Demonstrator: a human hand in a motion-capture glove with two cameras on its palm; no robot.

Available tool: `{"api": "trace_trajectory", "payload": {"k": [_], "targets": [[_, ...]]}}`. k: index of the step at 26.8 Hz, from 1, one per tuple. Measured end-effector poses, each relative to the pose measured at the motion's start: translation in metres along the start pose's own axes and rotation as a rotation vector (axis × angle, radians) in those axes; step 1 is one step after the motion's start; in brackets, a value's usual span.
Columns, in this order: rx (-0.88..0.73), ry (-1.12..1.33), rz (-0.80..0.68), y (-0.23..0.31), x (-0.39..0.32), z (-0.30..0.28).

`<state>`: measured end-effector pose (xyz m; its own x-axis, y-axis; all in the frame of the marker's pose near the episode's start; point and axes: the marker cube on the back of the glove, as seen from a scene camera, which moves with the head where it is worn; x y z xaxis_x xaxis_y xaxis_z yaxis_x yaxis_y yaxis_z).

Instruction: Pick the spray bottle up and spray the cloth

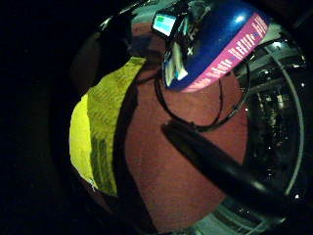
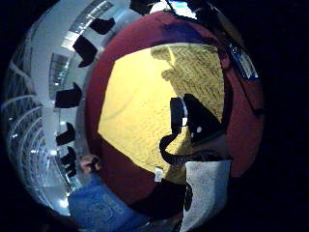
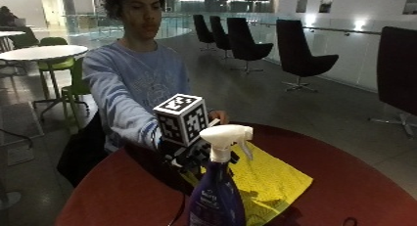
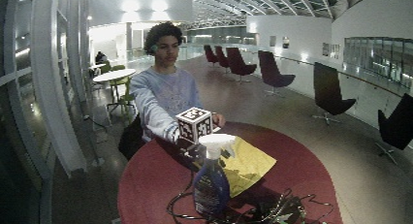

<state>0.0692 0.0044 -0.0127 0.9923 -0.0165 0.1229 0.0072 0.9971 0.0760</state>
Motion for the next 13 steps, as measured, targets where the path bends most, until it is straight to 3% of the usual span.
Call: {"api": "trace_trajectory", "payload": {"k": [13], "targets": [[0.166, -0.642, 0.062, 0.026, 0.079, -0.053]]}}
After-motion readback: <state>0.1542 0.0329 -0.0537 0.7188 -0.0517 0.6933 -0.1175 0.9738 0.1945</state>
